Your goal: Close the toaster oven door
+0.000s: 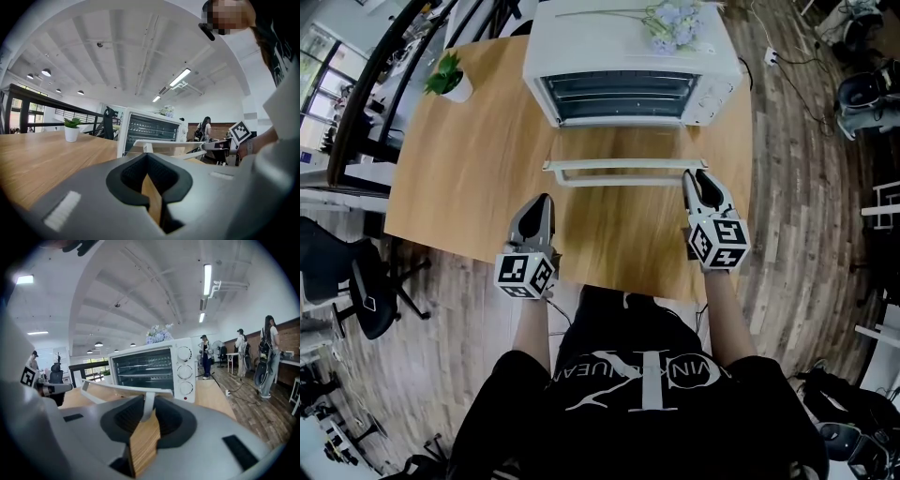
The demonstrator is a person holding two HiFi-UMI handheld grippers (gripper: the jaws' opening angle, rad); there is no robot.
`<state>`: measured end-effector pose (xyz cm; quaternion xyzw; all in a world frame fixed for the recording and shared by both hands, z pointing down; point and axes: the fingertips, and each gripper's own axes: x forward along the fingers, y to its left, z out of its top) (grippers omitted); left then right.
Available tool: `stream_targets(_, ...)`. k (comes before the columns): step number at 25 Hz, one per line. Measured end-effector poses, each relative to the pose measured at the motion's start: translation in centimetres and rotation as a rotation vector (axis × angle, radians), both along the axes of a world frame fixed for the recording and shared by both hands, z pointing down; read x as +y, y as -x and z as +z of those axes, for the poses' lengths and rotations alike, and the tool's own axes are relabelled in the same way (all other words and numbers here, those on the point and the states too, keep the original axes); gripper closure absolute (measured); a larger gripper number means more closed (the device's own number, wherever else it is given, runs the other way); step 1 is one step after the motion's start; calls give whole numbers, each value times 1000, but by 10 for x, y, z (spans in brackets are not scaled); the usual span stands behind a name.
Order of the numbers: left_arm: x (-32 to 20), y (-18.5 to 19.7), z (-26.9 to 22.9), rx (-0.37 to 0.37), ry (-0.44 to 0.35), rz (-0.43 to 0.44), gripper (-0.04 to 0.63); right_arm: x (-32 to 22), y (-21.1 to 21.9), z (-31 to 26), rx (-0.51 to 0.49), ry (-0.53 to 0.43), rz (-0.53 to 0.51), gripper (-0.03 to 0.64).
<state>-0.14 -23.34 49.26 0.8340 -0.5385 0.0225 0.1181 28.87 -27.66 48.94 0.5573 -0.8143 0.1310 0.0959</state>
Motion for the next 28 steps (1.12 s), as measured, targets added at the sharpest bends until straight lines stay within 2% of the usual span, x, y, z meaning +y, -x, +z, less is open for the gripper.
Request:
stream_targets(12, -23, -1, -21, -3, -50, -1, 601, -22, 3, -30, 58, -32, -14, 551)
stream_targets(28, -49, -3, -35, 14, -85, 4, 601, -50, 1, -57, 19, -77, -26, 551)
